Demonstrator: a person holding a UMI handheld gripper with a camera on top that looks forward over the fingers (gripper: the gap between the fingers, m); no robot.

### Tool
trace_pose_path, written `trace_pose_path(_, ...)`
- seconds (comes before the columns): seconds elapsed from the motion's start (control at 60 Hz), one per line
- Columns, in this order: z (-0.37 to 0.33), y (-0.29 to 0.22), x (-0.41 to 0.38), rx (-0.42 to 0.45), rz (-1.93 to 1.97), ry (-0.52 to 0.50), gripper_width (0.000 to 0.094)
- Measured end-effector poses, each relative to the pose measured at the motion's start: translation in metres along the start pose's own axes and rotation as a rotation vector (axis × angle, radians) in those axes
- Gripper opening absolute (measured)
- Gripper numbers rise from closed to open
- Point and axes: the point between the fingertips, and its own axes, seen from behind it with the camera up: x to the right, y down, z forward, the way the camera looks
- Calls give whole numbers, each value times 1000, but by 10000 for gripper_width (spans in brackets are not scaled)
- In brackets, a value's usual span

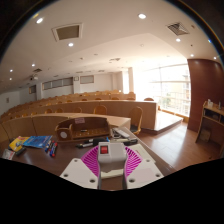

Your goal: Unplug charger

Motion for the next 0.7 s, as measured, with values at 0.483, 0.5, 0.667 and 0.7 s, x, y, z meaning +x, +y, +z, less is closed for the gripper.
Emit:
trace_pose_path(0.483,-2,171,55,-327,7,49,862)
trace_pose_path(0.5,-5,169,58,-324,-2,58,853)
trace_pose_path(0.667,-58,134,67,-272,-81,100,849)
trace_pose_path(0.7,-75,129,63,-267,-87,96,849)
